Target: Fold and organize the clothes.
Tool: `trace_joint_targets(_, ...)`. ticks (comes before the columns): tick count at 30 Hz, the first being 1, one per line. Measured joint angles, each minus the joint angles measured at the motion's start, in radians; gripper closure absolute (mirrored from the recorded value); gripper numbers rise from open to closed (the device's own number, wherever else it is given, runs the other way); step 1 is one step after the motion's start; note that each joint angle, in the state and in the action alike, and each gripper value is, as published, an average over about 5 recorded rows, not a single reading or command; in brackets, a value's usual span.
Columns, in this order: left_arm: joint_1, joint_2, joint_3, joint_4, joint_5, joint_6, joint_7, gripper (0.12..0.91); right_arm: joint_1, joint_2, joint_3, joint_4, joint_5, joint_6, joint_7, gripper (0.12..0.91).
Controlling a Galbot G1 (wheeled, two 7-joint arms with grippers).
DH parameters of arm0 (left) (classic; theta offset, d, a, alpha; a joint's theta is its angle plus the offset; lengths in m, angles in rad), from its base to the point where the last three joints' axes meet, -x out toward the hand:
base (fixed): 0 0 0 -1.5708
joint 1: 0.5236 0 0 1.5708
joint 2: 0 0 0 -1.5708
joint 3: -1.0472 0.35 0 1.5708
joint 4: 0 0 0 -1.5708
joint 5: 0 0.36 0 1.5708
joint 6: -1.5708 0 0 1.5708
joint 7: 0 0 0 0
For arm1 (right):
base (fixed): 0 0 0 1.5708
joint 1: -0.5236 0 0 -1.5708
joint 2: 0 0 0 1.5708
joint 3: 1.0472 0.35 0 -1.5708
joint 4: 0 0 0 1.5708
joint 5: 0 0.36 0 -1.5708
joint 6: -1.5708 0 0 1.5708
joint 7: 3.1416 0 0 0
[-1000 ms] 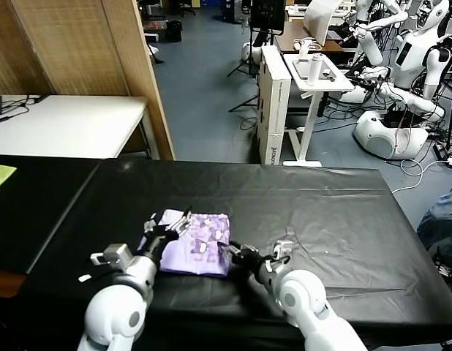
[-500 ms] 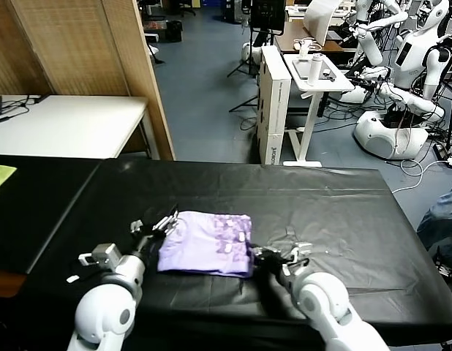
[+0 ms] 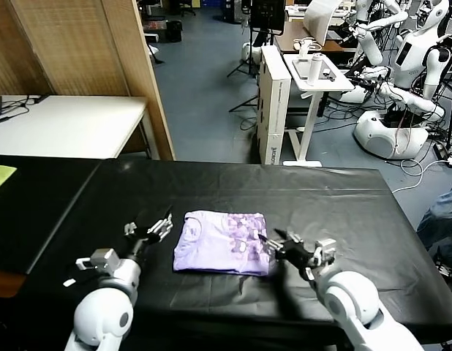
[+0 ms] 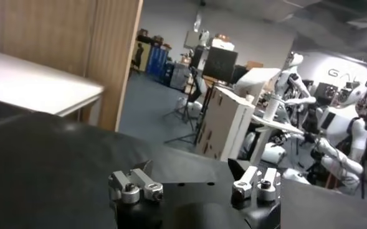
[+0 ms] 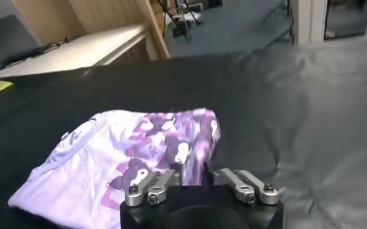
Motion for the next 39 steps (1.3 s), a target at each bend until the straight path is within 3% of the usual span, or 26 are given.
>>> trace_joint_targets(2,0.010,0.020,0.002,0.006,0.014,-0.022,0.008,0.123,-0.021,-0.014,0.016,0.016,-0.049,0.063,-0.007,0.200)
trace_joint_targets(5,0.031,0.054,0.005,0.017,0.023,-0.080,0.029,0.123,-0.062,-0.023,0.047,0.040,-0.135,0.177,-0.015,0.130)
trace_joint_targets(9,0.068,0.107,0.001,0.020,0.040,-0.144,0.042,0.123,-0.134,-0.019,0.099,0.068,-0.236,0.300,-0.015,0.119)
trace_joint_targets(17,0.178,0.185,-0.032,-0.029,0.036,-0.155,0.030,0.123,-0.329,0.035,0.203,0.131,-0.354,0.433,0.007,0.118)
trace_joint_targets(25,0.303,0.220,-0.040,-0.082,0.019,-0.142,-0.024,0.123,-0.515,0.110,0.230,0.159,-0.465,0.525,0.049,0.118)
trace_joint_targets(32,0.413,0.224,-0.070,-0.111,0.023,-0.194,0.002,0.123,-0.628,0.163,0.237,0.181,-0.496,0.572,0.097,0.118)
trace_joint_targets(39,0.524,0.213,-0.119,-0.163,0.031,-0.227,0.012,0.123,-0.723,0.182,0.229,0.227,-0.504,0.622,0.132,0.118)
